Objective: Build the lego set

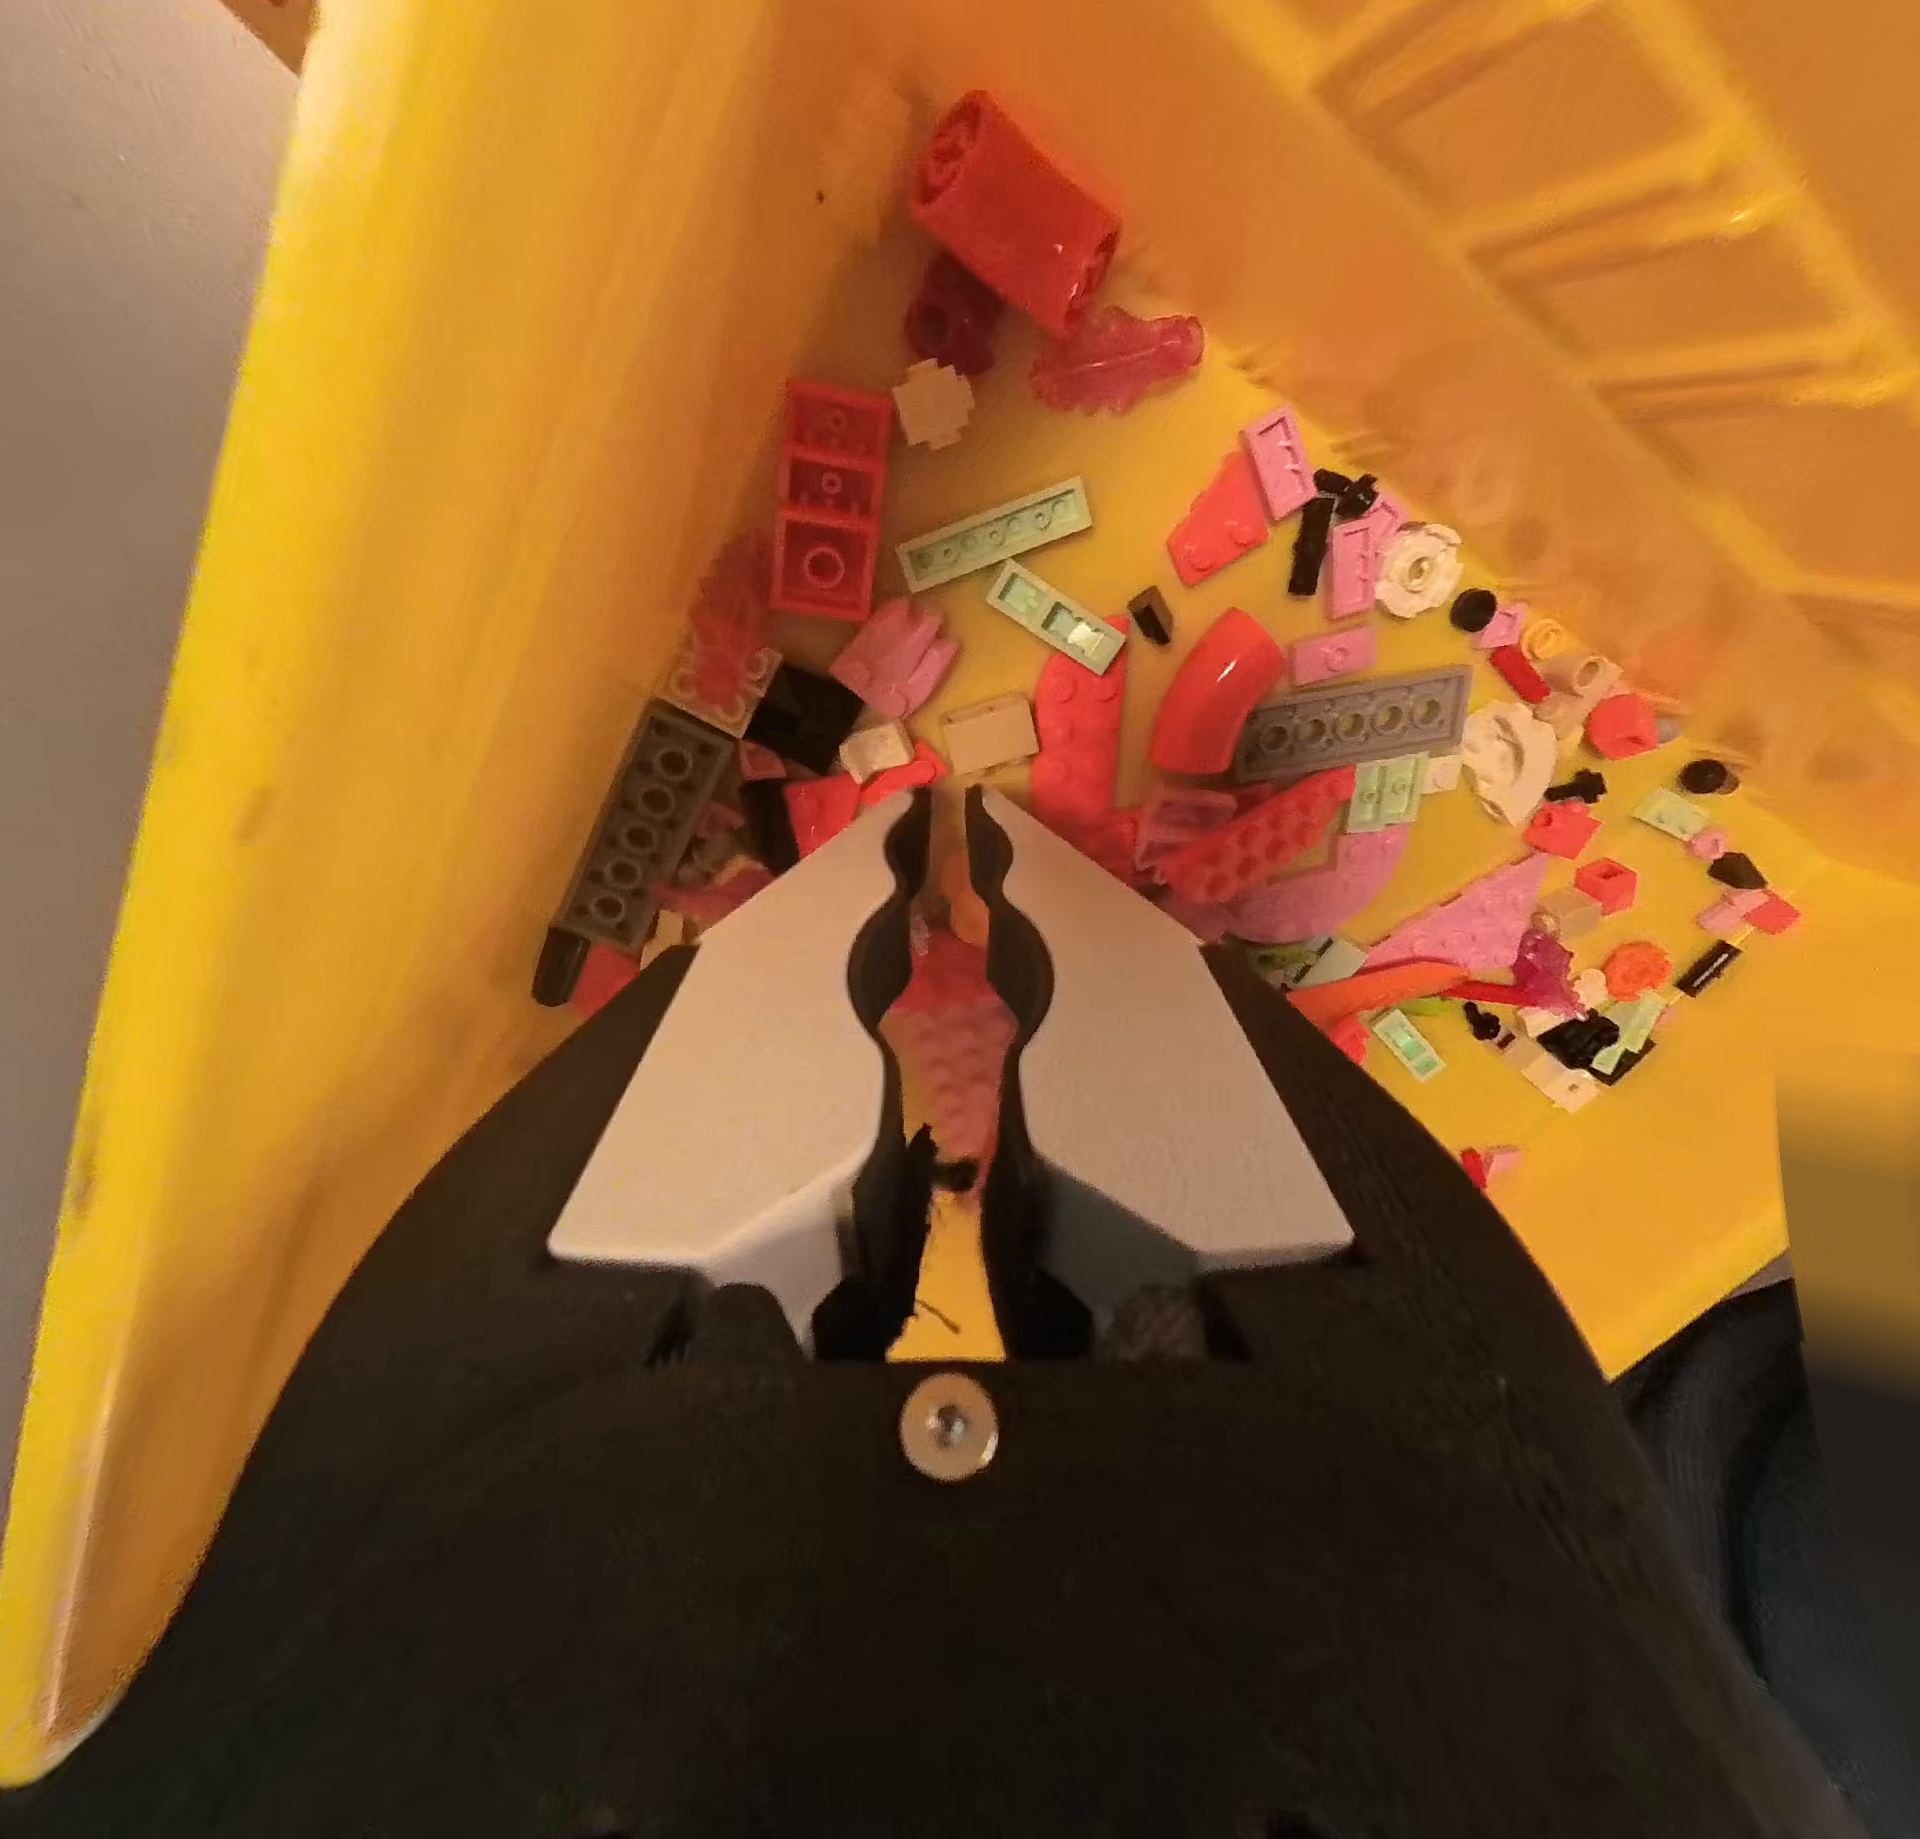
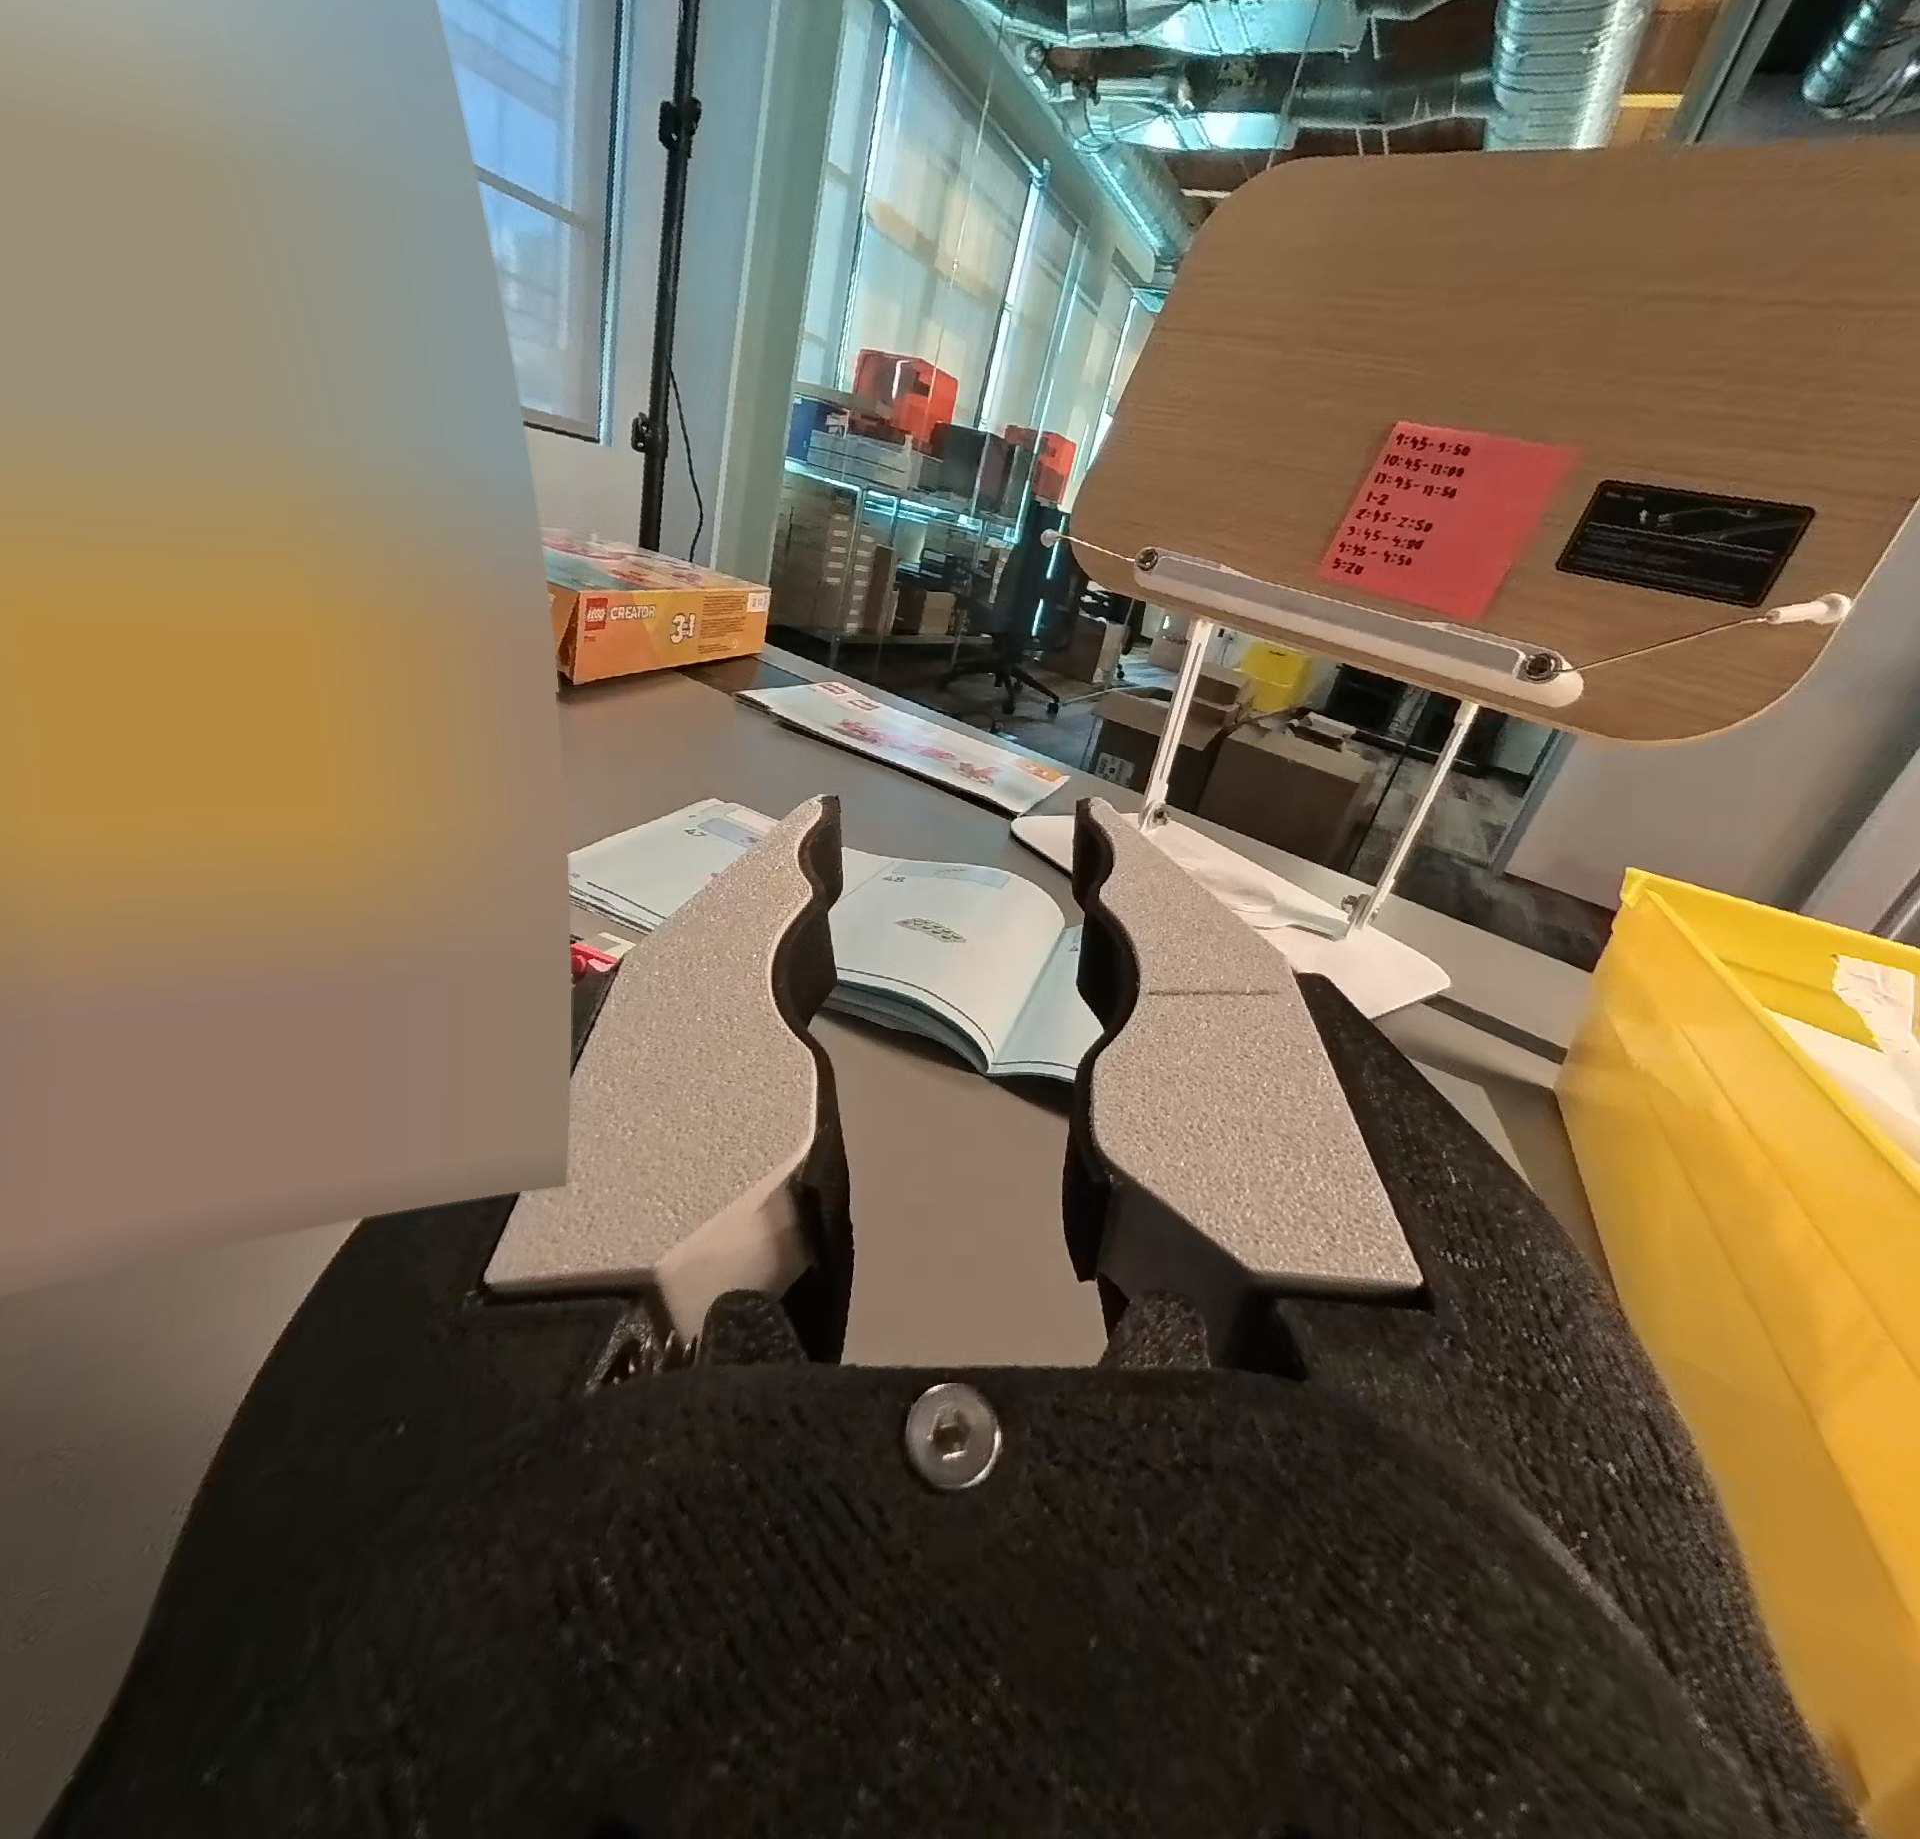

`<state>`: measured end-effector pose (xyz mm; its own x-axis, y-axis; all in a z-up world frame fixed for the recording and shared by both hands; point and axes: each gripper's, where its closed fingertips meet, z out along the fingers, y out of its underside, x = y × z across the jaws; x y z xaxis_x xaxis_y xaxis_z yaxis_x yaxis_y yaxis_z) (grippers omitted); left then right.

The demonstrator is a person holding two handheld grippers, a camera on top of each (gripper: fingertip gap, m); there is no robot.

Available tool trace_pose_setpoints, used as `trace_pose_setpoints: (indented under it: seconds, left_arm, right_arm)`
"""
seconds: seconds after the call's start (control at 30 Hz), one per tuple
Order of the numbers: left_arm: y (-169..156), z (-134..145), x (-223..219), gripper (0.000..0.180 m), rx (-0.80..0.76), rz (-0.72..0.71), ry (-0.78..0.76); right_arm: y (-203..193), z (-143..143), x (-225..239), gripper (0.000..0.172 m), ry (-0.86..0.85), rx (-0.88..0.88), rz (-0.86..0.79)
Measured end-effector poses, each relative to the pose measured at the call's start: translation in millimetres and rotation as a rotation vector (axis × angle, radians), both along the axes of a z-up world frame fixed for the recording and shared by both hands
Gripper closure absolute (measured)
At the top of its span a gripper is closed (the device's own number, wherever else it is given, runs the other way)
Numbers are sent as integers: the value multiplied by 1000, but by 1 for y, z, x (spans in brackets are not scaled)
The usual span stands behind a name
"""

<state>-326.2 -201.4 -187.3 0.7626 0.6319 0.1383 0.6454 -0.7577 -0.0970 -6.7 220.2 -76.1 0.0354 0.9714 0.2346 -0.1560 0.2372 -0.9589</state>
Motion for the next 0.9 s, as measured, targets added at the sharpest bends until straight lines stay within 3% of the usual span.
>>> trace_pose_setpoints:
  seconds: [0.13, 0.6, 0.8, 0.9]
  left_arm:
    - [2, 1, 2, 168, -7, -6, 1]
    - [-1, 1, -12, 171, -57, -92, 99]
    - [3, 1, 5, 166, -18, -84, 8]
    - [-7, 0, -2, 166, -79, -115, 72]
  right_arm:
    - [-1, 0, 0, 128, -2, 0, 5]
    - [-2, 0, -1, 129, -2, 1, 15]
    - [-3, 0, -1, 129, -4, 1, 21]
    - [-4, 0, -1, 129, -3, 1, 25]
